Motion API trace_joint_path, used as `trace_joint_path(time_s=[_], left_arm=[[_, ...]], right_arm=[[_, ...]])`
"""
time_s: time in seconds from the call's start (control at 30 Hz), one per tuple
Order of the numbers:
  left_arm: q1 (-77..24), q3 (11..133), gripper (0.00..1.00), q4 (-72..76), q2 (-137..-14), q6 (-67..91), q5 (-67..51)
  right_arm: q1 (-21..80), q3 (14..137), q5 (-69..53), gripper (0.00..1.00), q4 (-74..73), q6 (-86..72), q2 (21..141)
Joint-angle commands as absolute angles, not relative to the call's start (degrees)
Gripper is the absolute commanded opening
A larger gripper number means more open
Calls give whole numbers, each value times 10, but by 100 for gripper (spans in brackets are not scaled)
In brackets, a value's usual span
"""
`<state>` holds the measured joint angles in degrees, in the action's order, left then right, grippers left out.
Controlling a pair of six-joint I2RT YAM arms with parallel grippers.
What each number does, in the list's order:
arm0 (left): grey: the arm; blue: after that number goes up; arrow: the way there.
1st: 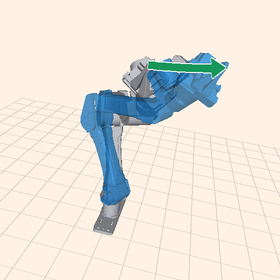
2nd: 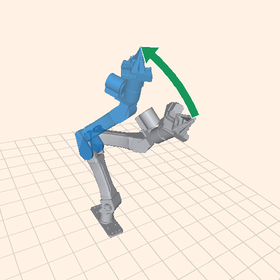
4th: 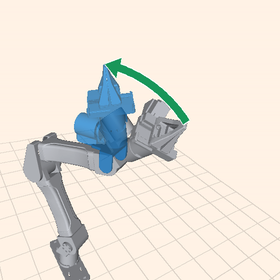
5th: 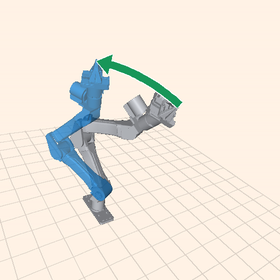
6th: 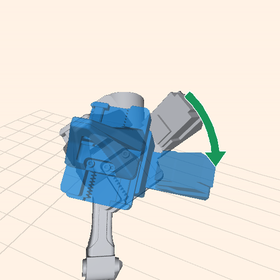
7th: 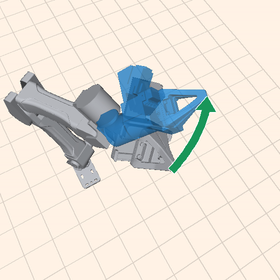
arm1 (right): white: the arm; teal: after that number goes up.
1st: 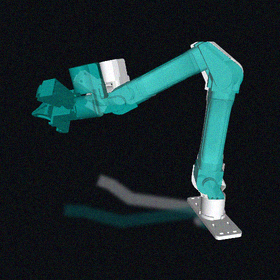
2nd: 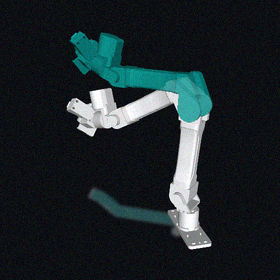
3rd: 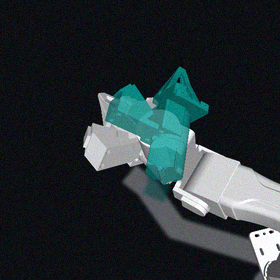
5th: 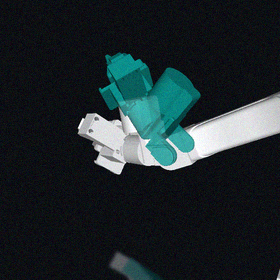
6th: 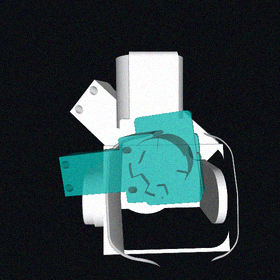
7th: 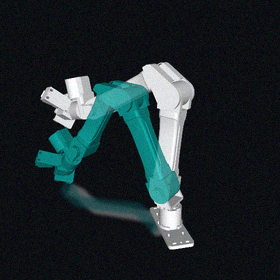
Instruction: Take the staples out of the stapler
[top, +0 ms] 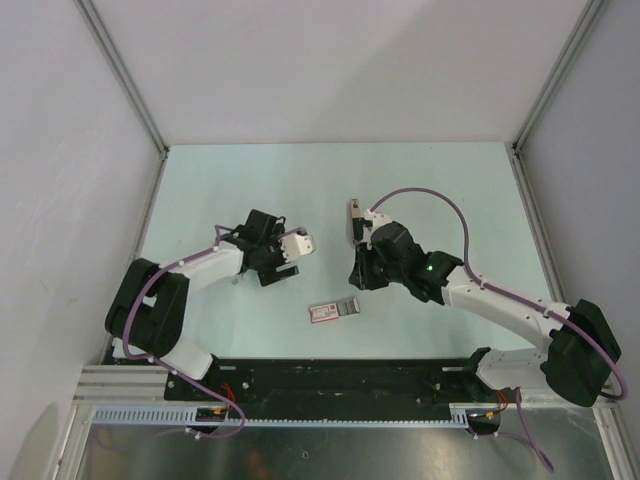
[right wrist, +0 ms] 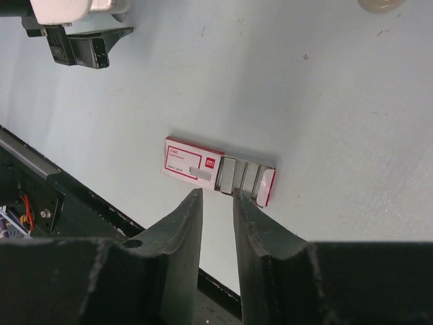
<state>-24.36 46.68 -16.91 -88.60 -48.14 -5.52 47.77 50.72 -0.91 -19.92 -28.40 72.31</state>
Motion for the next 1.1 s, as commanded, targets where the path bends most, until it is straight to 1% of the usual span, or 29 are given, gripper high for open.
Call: trace_joint_path(time_s=[0.0, 0.33, 0.57, 0.77, 1.07], left_arm=[[-243, 474, 92, -174, -897, -538, -29], [-243, 467, 93, -220, -887, -589, -11], [-243, 474, 95, -273, -865, -622, -32], [-244, 492, 96, -315, -880, -643, -33], [-244, 540, 94, -318, -914, -641, -23]], right_arm=[[476, 518, -1, 29, -200, -279, 716], [474, 518, -6, 29, -195, -280, 722], [471, 518, -7, 29, -198, -281, 722], [472, 518, -5, 29, -202, -281, 720], [474, 514, 0, 29, -197, -282, 721]])
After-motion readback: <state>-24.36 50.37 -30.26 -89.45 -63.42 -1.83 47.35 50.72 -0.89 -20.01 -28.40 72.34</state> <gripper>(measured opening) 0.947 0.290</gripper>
